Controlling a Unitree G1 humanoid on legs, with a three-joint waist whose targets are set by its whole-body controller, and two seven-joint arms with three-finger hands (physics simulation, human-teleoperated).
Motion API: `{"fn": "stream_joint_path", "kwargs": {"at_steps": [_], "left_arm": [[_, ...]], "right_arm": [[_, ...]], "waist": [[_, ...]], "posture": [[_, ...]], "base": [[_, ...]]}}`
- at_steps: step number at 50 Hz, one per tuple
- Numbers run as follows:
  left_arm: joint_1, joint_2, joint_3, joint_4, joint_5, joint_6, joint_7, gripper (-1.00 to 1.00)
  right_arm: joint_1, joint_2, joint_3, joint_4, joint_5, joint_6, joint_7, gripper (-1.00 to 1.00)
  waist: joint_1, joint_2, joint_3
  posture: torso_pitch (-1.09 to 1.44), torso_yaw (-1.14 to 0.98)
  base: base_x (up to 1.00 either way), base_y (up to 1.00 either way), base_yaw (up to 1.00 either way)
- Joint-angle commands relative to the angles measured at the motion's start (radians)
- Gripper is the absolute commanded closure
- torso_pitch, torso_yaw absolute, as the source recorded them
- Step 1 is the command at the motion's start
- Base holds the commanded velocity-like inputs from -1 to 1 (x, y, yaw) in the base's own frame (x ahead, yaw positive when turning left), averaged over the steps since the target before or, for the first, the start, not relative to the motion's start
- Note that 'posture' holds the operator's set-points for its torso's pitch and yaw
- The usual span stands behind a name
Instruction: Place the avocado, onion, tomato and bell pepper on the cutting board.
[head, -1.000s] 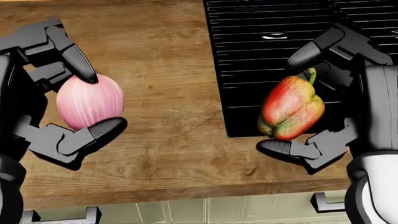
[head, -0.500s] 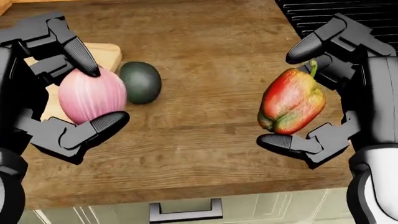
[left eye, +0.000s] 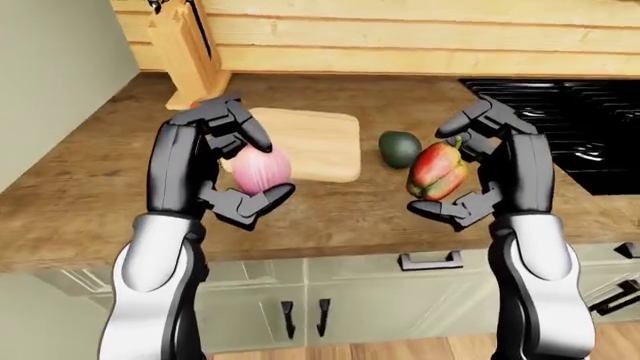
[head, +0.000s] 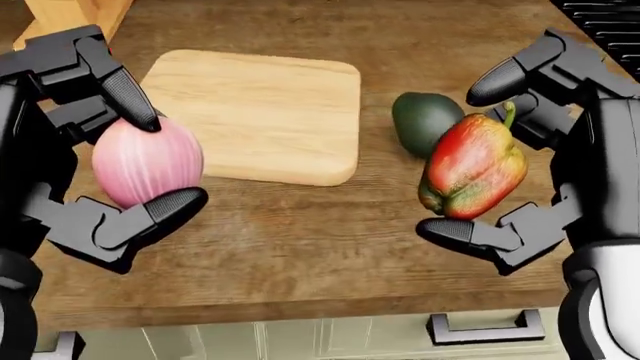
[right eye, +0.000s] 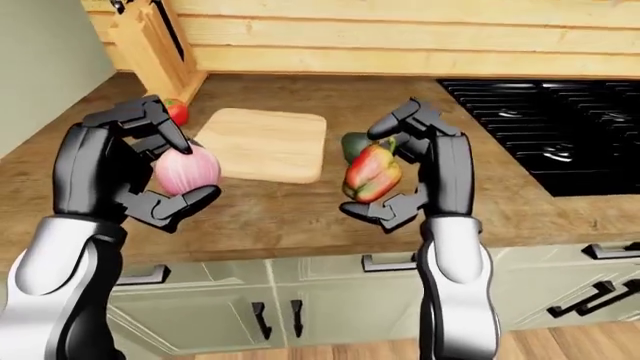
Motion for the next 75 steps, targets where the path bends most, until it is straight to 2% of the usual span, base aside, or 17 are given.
{"fn": "stream_joint_path", "kwargs": {"at_steps": [1, 7, 8, 13, 18, 24, 28, 31, 32, 37, 44, 45, 49, 62, 69, 73, 75], "left_arm": [[-0.022, 0.000, -0.001, -0.023, -0.001, -0.034, 0.003, 1.00], [-0.024, -0.008, -0.009, -0.007, 0.007, -0.048, 0.004, 1.00], [-0.022, -0.006, -0.009, -0.014, 0.007, -0.043, 0.002, 1.00], [-0.028, -0.004, -0.006, -0.021, 0.006, -0.032, 0.000, 1.00], [-0.038, -0.005, -0.011, -0.021, 0.006, -0.025, 0.001, 1.00], [-0.041, -0.007, -0.016, -0.016, 0.010, -0.028, 0.001, 1.00], [-0.037, -0.006, -0.012, -0.031, 0.010, -0.016, -0.003, 1.00], [-0.036, -0.007, -0.016, -0.024, 0.013, -0.023, -0.001, 1.00], [-0.039, -0.011, -0.018, -0.014, 0.013, -0.031, 0.002, 1.00], [-0.045, -0.010, -0.019, -0.006, 0.018, -0.033, 0.000, 1.00], [-0.032, -0.009, -0.010, -0.022, 0.012, -0.028, -0.001, 1.00], [-0.030, -0.008, -0.012, -0.022, 0.012, -0.029, -0.001, 1.00], [-0.030, -0.009, -0.013, -0.022, 0.012, -0.028, 0.000, 1.00], [-0.045, -0.006, -0.013, -0.030, 0.013, -0.008, -0.005, 1.00], [-0.041, -0.007, -0.015, -0.018, 0.015, -0.022, -0.001, 1.00], [-0.042, -0.007, -0.015, -0.019, 0.017, -0.023, 0.000, 1.00], [-0.045, -0.009, -0.017, -0.015, 0.019, -0.025, 0.002, 1.00]], "right_arm": [[-0.021, -0.009, -0.007, -0.041, 0.000, -0.045, -0.013, 1.00], [-0.012, -0.016, 0.001, -0.039, -0.023, -0.046, -0.005, 1.00], [-0.007, -0.014, -0.002, -0.040, -0.023, -0.048, -0.001, 1.00], [-0.017, -0.007, -0.016, -0.055, -0.008, -0.037, 0.001, 1.00], [-0.027, -0.016, -0.001, -0.047, -0.036, -0.027, 0.004, 1.00], [-0.034, -0.014, -0.004, -0.049, -0.031, -0.023, 0.003, 1.00], [-0.033, -0.015, -0.012, -0.050, -0.014, -0.033, -0.008, 1.00], [-0.034, -0.020, -0.008, -0.051, -0.009, -0.035, -0.012, 1.00], [-0.039, -0.016, -0.011, -0.044, -0.004, -0.033, -0.015, 1.00], [-0.061, -0.032, -0.008, -0.044, -0.021, -0.013, -0.002, 1.00], [-0.060, -0.029, -0.001, -0.044, -0.035, -0.018, 0.007, 1.00], [-0.059, -0.028, -0.001, -0.044, -0.035, -0.019, 0.008, 1.00], [-0.051, -0.024, -0.002, -0.040, -0.037, -0.030, 0.010, 1.00], [-0.063, -0.020, 0.005, -0.030, -0.040, -0.033, 0.016, 1.00], [-0.059, -0.020, 0.004, -0.036, -0.040, -0.031, 0.015, 1.00], [-0.053, -0.019, 0.003, -0.039, -0.040, -0.033, 0.017, 1.00], [-0.054, -0.017, -0.001, -0.040, -0.032, -0.034, 0.015, 1.00]], "waist": [[-0.003, 0.009, -0.017], [0.007, -0.002, -0.022], [0.010, 0.008, -0.036], [0.015, -0.026, -0.012], [0.011, -0.008, -0.017], [0.012, -0.021, 0.003], [0.019, -0.050, 0.008], [0.029, -0.107, 0.000], [0.026, -0.079, 0.008], [0.017, -0.073, -0.019], [-0.003, -0.035, -0.033], [-0.007, -0.025, -0.008], [-0.007, -0.027, -0.034], [-0.002, -0.030, -0.005], [-0.012, -0.035, -0.006], [-0.016, -0.020, -0.015], [-0.014, -0.024, -0.004]], "posture": [[0.00, 0.00], [0.00, 0.00], [0.00, 0.00], [0.00, 0.00], [0.00, 0.00], [0.00, 0.00], [0.00, 0.00], [0.00, 0.00], [0.00, 0.00], [0.00, 0.00], [0.00, 0.00], [0.00, 0.00], [0.00, 0.00], [0.00, 0.00], [0.00, 0.00], [0.00, 0.00], [0.00, 0.00]], "base": [[0.00, 0.00, 0.00], [0.00, 0.00, 0.00], [0.00, 0.06, 0.00], [0.00, 0.13, 0.00], [0.00, 0.01, 0.00], [0.00, 0.05, 0.00], [0.00, 0.02, 0.00], [0.00, 0.00, 0.00], [0.00, 0.00, 0.00], [0.00, 0.00, 0.00], [0.00, 0.03, 0.00], [0.00, 0.05, 0.00], [0.00, 0.05, 0.00], [0.01, 0.16, 0.00], [0.03, 0.22, 0.00], [0.06, 0.23, 0.00], [0.18, 0.30, 0.00]]}}
